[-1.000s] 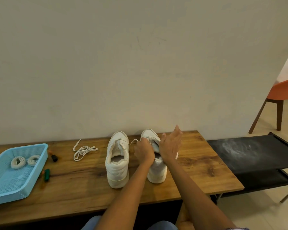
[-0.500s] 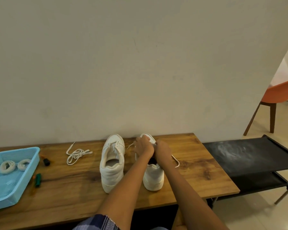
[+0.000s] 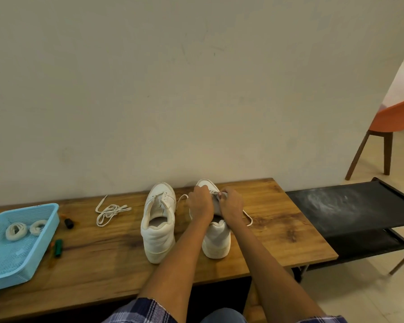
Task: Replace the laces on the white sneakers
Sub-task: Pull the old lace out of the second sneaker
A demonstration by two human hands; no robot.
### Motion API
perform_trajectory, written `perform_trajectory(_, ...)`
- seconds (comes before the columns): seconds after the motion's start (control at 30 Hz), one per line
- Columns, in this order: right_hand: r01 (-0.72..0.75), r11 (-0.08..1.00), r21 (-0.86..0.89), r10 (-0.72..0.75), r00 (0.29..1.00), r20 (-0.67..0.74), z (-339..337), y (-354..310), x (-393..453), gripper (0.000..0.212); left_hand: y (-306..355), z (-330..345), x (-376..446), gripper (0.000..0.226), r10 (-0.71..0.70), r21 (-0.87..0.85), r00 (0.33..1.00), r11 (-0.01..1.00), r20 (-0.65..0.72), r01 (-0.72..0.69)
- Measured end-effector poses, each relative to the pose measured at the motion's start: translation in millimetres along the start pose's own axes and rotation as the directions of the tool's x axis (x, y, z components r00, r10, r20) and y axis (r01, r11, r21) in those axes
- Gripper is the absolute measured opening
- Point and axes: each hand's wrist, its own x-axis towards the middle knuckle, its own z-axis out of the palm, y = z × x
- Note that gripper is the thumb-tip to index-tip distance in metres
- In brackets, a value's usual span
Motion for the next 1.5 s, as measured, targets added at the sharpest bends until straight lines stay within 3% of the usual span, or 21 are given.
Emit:
perform_trajectory(0.1, 0.004, 1.000, 0.001, -0.004, 1.000, 0.003, 1, 2, 0, 0.016, 2, -1, 2, 0.024, -0.135, -0.118, 0.991, 0.984, 0.000, 0.134)
perform_trajectory(0.2, 0.002, 1.000, 0.020, -0.001, 1.000, -0.009, 1, 2, -1, 0.016, -1, -7, 2, 0.029, -0.346, -0.330, 0.935, 0.876, 0.080, 0.352)
perform_trajectory(0.27, 0.013, 1.000, 0.019, -0.013, 1.000, -0.012, 1, 3, -2, 0.016, -4, -9, 1, 0.027, -0.385, -0.448, 0.914, 0.800, 0.126, 0.399)
perform_trajectory(0.37, 0.012, 1.000, 0.007, -0.012, 1.000, -0.011, 0, 2, -2, 0.016, -3, -14, -5, 0.026, -0.269, -0.466, 0.962, 0.845, 0.049, 0.260)
perform_trajectory(0.5, 0.003, 1.000, 0.017, -0.003, 1.000, -0.009, 0, 0, -3, 0.017, 1, -10, -8, 0.024, 0.031, -0.232, 0.999, 0.972, -0.022, -0.035)
perform_trajectory(0.67, -0.001, 1.000, 0.012, 0.001, 1.000, 0.007, 1, 0, -1, 0.018, 2, -8, -7, 0.017, -0.077, -0.141, 0.995, 0.988, -0.065, 0.068)
perform_trajectory(0.73, 0.009, 1.000, 0.018, -0.009, 1.000, 0.006, 1, 2, -2, 0.018, 2, -6, -6, 0.015, -0.101, -0.189, 0.991, 0.978, -0.084, 0.083)
perform_trajectory(0.83, 0.019, 0.999, 0.030, -0.019, 1.000, -0.003, 0, 2, -3, 0.017, 1, -6, -5, 0.016, -0.234, -0.455, 0.963, 0.878, -0.131, 0.151)
perform_trajectory(0.9, 0.019, 0.999, 0.038, -0.019, 1.000, -0.003, 0, 2, -3, 0.017, -2, -11, -5, 0.019, -0.438, -0.673, 0.891, 0.696, -0.121, 0.251)
perform_trajectory(0.97, 0.018, 0.999, 0.037, -0.018, 1.000, -0.007, -1, 1, -3, 0.018, -2, -15, -6, 0.019, -0.571, -0.764, 0.818, 0.557, -0.067, 0.326)
perform_trajectory(1.03, 0.019, 0.999, 0.037, -0.018, 1.000, -0.016, 0, 1, -3, 0.017, 0, -16, -7, 0.015, -0.516, -0.740, 0.848, 0.618, -0.124, 0.268)
perform_trajectory(1.13, 0.023, 0.999, 0.025, -0.022, 0.999, -0.028, 1, 1, -4, 0.016, 4, -15, -11, 0.024, -0.296, -0.614, 0.923, 0.784, -0.244, 0.089)
perform_trajectory(1.27, 0.032, 0.999, 0.009, -0.032, 0.999, -0.040, 0, 1, -4, 0.018, 2, -8, -10, 0.017, -0.060, -0.272, 0.985, 0.962, -0.161, 0.014)
perform_trajectory(1.33, 0.027, 1.000, 0.014, -0.027, 0.999, -0.040, 0, 0, -5, 0.018, 1, -5, -8, 0.016, -0.022, -0.151, 0.994, 0.989, -0.110, 0.005)
perform_trajectory(1.5, 0.029, 0.999, 0.020, -0.028, 0.999, -0.036, 0, 1, -4, 0.017, 4, -5, -8, 0.020, -0.037, -0.040, 0.997, 0.999, -0.075, 0.034)
